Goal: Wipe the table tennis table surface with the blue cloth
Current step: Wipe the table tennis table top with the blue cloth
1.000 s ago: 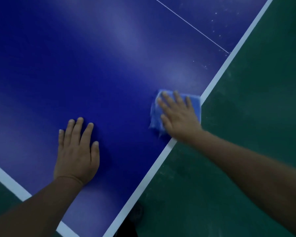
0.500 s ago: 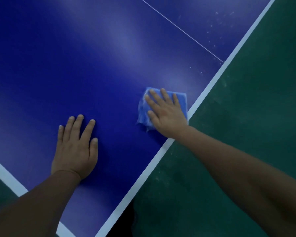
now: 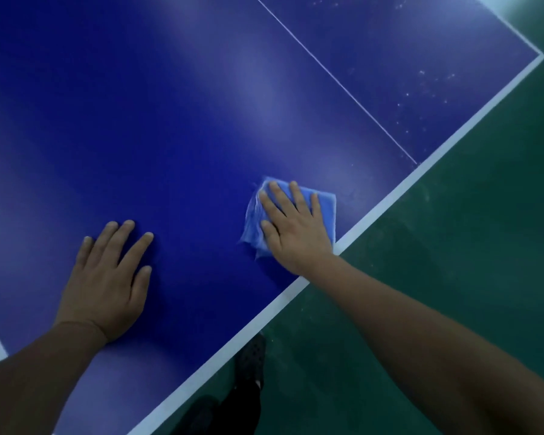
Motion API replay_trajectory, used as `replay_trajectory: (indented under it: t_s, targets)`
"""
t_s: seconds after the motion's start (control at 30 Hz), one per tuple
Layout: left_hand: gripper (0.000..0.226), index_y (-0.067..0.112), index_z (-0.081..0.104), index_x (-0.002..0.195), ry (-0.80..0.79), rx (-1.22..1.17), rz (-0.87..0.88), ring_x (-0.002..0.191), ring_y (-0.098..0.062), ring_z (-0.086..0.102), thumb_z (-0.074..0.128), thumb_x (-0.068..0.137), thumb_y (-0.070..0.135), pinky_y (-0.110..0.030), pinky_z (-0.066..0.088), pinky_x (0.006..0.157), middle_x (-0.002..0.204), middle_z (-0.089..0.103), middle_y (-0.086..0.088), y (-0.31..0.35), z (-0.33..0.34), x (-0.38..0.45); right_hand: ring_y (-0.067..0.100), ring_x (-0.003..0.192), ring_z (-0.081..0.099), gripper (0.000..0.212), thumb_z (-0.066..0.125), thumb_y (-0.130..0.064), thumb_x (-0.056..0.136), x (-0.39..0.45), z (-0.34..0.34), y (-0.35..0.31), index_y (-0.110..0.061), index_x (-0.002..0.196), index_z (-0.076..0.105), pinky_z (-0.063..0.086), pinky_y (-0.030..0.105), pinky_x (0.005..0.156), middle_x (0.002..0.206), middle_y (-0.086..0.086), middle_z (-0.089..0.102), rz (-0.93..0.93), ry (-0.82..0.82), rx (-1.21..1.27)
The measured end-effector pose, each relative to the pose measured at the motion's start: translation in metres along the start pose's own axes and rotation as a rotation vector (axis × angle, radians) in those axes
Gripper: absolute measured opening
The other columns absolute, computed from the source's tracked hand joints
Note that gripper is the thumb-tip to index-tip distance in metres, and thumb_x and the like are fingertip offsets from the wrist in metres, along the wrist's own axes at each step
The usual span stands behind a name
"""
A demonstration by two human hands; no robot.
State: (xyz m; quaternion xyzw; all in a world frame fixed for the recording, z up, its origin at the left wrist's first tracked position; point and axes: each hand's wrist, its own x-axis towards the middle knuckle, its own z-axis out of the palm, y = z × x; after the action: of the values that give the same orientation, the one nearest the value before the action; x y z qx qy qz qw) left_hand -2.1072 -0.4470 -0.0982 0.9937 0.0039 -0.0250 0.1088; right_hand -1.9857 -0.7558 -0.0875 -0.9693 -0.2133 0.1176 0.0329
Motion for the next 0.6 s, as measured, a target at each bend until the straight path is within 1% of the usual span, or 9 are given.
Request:
replay_trajectory:
  t_s: [0.1,0.2,0.27,0.3,0.4,0.43,0.47,0.5,0.6]
  targets:
    - [0.063,0.002,0.051,0.140,0.062,-0.016,-0.094,0.144,-0.041,0.029,0.028,0.096,0.040,-0.040,-0.005,0.122,0.153,0.038,-0.023,0.032,-0.002,0.013,0.023,0.153,-0.008,0.068,-0.002,-0.056,0.095,0.021,-0.013,0.068,-0.031,0.158,0.003,-0.002,0.054,0.122,0.166,-0.010,-0.004,0.087,0.024,-0.023]
    - [0.061,0.003,0.049,0.141,0.097,-0.068,-0.088,0.145,-0.039,0.029,0.029,0.096,0.040,-0.048,0.004,0.122,0.154,0.037,-0.021,0.082,0.004,0.041,0.025,0.153,-0.006,0.064,0.006,-0.053,0.100,0.048,-0.032,0.132,-0.030,0.159,0.003,-0.001,0.055,0.122,0.166,-0.009,-0.004,0.447,0.086,0.087]
    - [0.061,0.006,0.047,0.144,0.093,-0.107,-0.067,0.148,-0.034,0.026,0.028,0.098,0.041,-0.049,0.006,0.123,0.157,0.035,-0.017,0.115,0.011,0.066,0.027,0.153,-0.006,0.060,0.013,-0.047,0.103,0.061,-0.036,0.129,-0.029,0.159,0.003,-0.001,0.057,0.121,0.167,-0.008,-0.004,0.591,0.110,0.140]
    - [0.062,0.007,0.046,0.146,0.087,-0.122,-0.058,0.149,-0.032,0.024,0.027,0.098,0.042,-0.047,0.004,0.123,0.159,0.034,-0.015,0.128,0.015,0.077,0.030,0.153,-0.002,0.060,0.014,-0.046,0.103,0.065,-0.035,0.114,-0.027,0.159,0.006,0.001,0.057,0.121,0.167,-0.007,-0.001,0.544,0.126,0.123]
    - [0.064,0.007,0.042,0.149,0.076,-0.095,-0.042,0.152,-0.030,0.017,0.025,0.099,0.043,-0.047,-0.001,0.124,0.161,0.029,-0.014,0.153,0.025,0.098,0.029,0.153,-0.001,0.063,0.006,-0.049,0.100,0.057,-0.018,0.070,-0.028,0.159,0.012,0.000,0.054,0.121,0.167,-0.006,0.005,0.048,0.043,0.009]
    - [0.064,0.008,0.039,0.151,0.071,-0.060,-0.037,0.153,-0.030,0.014,0.025,0.099,0.043,-0.048,-0.004,0.123,0.162,0.027,-0.014,0.155,0.027,0.101,0.028,0.153,-0.002,0.064,0.004,-0.051,0.099,0.057,-0.018,0.077,-0.029,0.158,0.012,-0.001,0.053,0.121,0.167,-0.006,0.005,-0.041,0.004,-0.020]
    - [0.064,0.009,0.036,0.152,0.060,-0.027,-0.032,0.153,-0.029,0.010,0.025,0.099,0.043,-0.049,-0.008,0.123,0.163,0.024,-0.014,0.156,0.030,0.102,0.028,0.153,0.001,0.065,0.003,-0.051,0.098,0.060,-0.022,0.097,-0.028,0.158,0.014,0.001,0.054,0.121,0.166,-0.006,0.007,-0.045,0.002,-0.019]
    - [0.064,0.011,0.033,0.153,0.049,-0.007,-0.032,0.154,-0.029,0.007,0.025,0.099,0.043,-0.050,-0.010,0.123,0.164,0.022,-0.013,0.156,0.031,0.103,0.030,0.153,0.004,0.066,0.004,-0.050,0.098,0.064,-0.026,0.123,-0.027,0.158,0.016,0.004,0.056,0.121,0.166,-0.005,0.009,0.040,0.036,-0.017]
    - [0.063,0.013,0.033,0.154,0.023,0.020,-0.022,0.154,-0.029,0.008,0.024,0.100,0.044,-0.053,-0.007,0.122,0.164,0.022,-0.013,0.158,0.031,0.103,0.026,0.153,-0.004,0.059,0.006,-0.048,0.103,0.064,-0.036,0.194,-0.029,0.159,0.003,0.002,0.055,0.122,0.167,-0.007,-0.003,0.442,0.060,0.033]
